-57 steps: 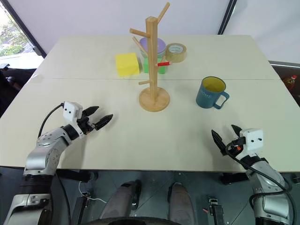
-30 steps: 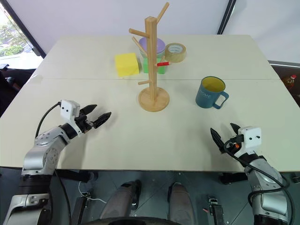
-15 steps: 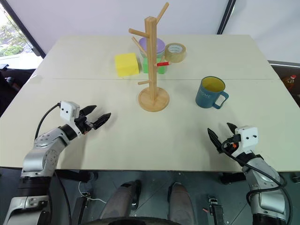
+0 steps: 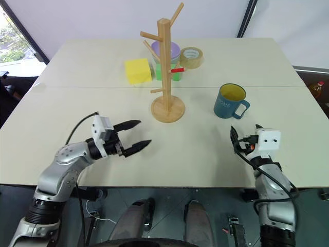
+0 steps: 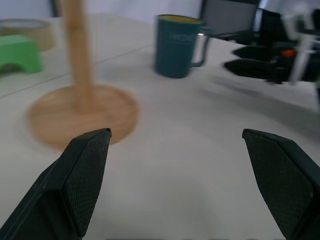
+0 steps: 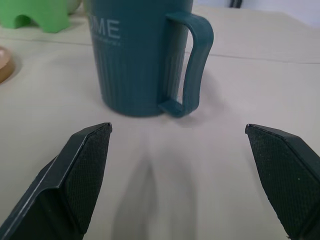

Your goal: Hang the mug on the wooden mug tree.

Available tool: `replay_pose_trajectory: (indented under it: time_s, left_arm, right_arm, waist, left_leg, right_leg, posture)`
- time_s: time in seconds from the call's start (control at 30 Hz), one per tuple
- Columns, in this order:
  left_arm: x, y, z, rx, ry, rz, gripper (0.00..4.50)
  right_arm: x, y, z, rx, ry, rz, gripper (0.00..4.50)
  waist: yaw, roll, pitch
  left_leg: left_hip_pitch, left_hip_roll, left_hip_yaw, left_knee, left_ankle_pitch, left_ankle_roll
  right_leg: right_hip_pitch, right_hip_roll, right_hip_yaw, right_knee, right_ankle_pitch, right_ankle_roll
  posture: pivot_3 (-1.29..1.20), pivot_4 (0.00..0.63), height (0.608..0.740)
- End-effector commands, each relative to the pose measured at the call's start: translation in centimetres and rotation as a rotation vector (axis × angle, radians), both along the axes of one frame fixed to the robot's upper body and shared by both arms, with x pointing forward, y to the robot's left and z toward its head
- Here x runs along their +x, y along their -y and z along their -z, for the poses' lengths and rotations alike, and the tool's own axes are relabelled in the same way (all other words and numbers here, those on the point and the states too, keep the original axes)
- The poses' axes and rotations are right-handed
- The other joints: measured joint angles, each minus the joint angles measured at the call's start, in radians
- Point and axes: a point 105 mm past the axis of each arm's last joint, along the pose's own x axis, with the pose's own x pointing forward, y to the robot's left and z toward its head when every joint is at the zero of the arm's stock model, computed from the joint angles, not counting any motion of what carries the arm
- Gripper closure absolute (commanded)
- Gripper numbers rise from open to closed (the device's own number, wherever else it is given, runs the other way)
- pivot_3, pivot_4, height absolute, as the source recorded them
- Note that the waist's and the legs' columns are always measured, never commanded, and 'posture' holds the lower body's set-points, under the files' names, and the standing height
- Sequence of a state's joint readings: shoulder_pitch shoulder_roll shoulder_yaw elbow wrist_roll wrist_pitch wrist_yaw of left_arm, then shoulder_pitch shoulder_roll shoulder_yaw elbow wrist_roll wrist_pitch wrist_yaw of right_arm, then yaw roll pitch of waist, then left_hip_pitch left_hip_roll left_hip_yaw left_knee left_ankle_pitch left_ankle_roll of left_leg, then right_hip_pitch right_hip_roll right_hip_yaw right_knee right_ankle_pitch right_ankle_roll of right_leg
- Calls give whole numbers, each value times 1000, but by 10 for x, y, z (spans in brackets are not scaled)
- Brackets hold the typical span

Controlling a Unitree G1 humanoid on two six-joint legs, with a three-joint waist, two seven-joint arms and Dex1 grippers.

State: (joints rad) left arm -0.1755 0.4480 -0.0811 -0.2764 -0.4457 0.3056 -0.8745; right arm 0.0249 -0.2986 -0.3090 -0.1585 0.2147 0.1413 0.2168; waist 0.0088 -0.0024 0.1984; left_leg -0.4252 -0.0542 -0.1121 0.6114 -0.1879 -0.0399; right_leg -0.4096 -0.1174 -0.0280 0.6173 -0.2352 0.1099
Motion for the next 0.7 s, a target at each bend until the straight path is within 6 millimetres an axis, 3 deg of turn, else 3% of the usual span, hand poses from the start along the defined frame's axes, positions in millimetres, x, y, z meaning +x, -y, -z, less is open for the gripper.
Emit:
replay_pose_trajectory:
  time_s: [0.03, 0.23, 0.7]
  left_arm:
    - [-12, 30, -22, -36, 83, 114, 0]
    - [-18, 51, -33, -61, 110, 172, 0]
    - [-16, 50, -35, -49, 123, 168, 0]
  right_arm:
    - [11, 1, -14, -17, 60, 107, 65]
    - [26, 7, -16, 3, 70, 210, 65]
    - [47, 16, -16, 8, 69, 274, 65]
  waist:
    - [2, 0, 0]
    - [1, 0, 0]
    - [-13, 1, 0]
  left_leg:
    - [0, 0, 0, 0, 0, 0]
    - [0, -1, 0, 1, 0, 0]
    - [2, -1, 0, 1, 1, 1]
  right_leg:
    - [0, 0, 0, 0, 0, 0]
    - [1, 1, 0, 0, 0, 0]
    - [1, 2, 0, 3, 0, 0]
  posture:
    - [0, 150, 740]
    - [0, 150, 740]
    - [0, 150, 740]
